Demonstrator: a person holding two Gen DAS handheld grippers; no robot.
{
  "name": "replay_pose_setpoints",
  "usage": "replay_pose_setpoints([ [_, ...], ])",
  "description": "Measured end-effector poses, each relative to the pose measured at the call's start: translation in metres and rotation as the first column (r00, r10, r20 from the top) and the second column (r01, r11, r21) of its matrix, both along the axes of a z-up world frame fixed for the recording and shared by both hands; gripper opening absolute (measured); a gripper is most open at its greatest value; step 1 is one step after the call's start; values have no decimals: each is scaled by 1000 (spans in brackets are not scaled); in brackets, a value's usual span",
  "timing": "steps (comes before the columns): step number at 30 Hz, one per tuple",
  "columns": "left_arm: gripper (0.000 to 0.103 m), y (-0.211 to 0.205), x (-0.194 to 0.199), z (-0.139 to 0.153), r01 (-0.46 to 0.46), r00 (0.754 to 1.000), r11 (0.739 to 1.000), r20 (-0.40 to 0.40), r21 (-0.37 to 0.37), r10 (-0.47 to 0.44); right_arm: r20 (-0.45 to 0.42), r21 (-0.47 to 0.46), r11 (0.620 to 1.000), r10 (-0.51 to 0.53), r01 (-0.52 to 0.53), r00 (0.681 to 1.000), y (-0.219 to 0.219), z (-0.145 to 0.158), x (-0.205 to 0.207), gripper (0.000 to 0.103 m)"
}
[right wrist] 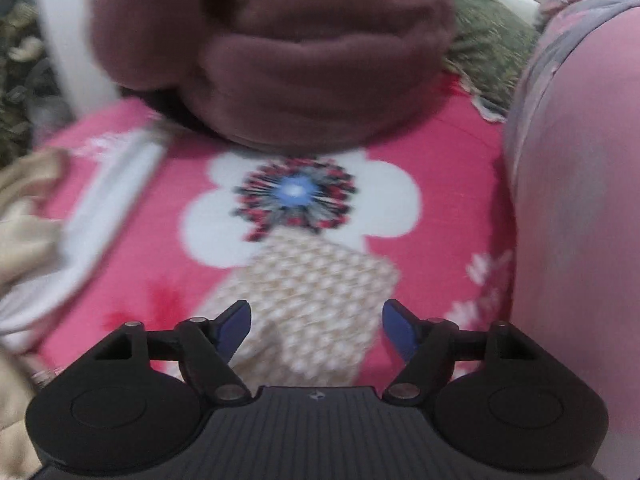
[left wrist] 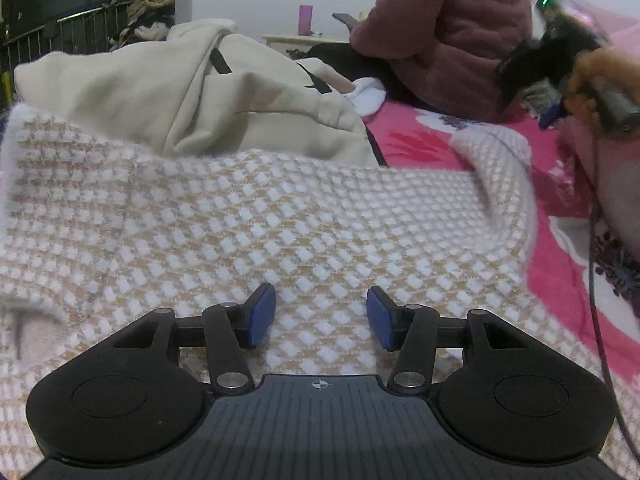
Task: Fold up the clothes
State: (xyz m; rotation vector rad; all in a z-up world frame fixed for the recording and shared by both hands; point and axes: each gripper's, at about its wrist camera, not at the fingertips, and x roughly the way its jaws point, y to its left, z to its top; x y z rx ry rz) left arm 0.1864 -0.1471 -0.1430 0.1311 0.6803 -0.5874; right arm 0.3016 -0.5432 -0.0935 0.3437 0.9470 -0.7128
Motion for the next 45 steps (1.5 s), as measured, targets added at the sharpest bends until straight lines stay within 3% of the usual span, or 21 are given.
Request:
replay_pose_setpoints([
  [2,52,3,2,-1,0,1000,1000,-17,-25,0,-12,11,999,-50,50,999,-15,-10,9,79],
  [7,53,4,3,-3,4,1000,999,-16,-37,-4,12,174,962,-218,213,976,-64,-42,3,81],
  [10,54,1,3,-4,4,1000,1000,-5,-29,-5,57,250,940,-254,232,966,-74,-59,-1,83],
  [11,54,1,3,-4,4,1000,1000,-5,-30,-4,71,242,944,-247,223,967,-72,-61,-1,83],
  [15,54,2,3,-4,1,1000,999,-5,-38,-2,108,212,965,-183,157,977,-64,-59,4,60],
  [17,54,1,2,-5,0,1000,999,0,-35,0,109,195,973,-144,121,983,-60,-55,7,39],
  [18,54,1,2,-5,0,1000,999,2,-33,0,115,169,981,-118,97,986,-55,-50,8,22],
  [25,54,0,3,-5,-4,1000,999,0,-33,4,193,-54,997,72,-63,978,-10,8,7,20],
  [28,54,1,3,-5,-5,1000,999,-5,-38,5,300,-81,985,171,-153,938,11,55,-12,20],
  [32,54,2,4,-5,-7,1000,999,-12,-44,7,444,-110,930,362,-351,820,45,126,-65,19],
  [34,54,3,4,-5,-8,1000,999,-15,-48,7,523,-104,879,447,-466,726,65,161,-106,19],
  [36,54,2,5,-4,-10,1000,999,-19,-46,9,596,-113,786,543,-608,591,88,190,-153,19],
  [38,54,4,7,-3,-19,999,998,-36,-58,16,659,-136,670,611,-730,438,111,219,-199,19],
  [39,54,6,9,-2,-30,998,997,-55,-75,26,669,-148,612,640,-777,377,124,228,-221,19],
  [42,53,17,15,4,-84,990,987,-126,-137,67,652,-164,439,720,-883,237,164,237,-276,19],
  [45,53,54,19,18,-218,951,945,-270,-243,150,577,-163,251,808,-954,114,206,227,-326,19],
])
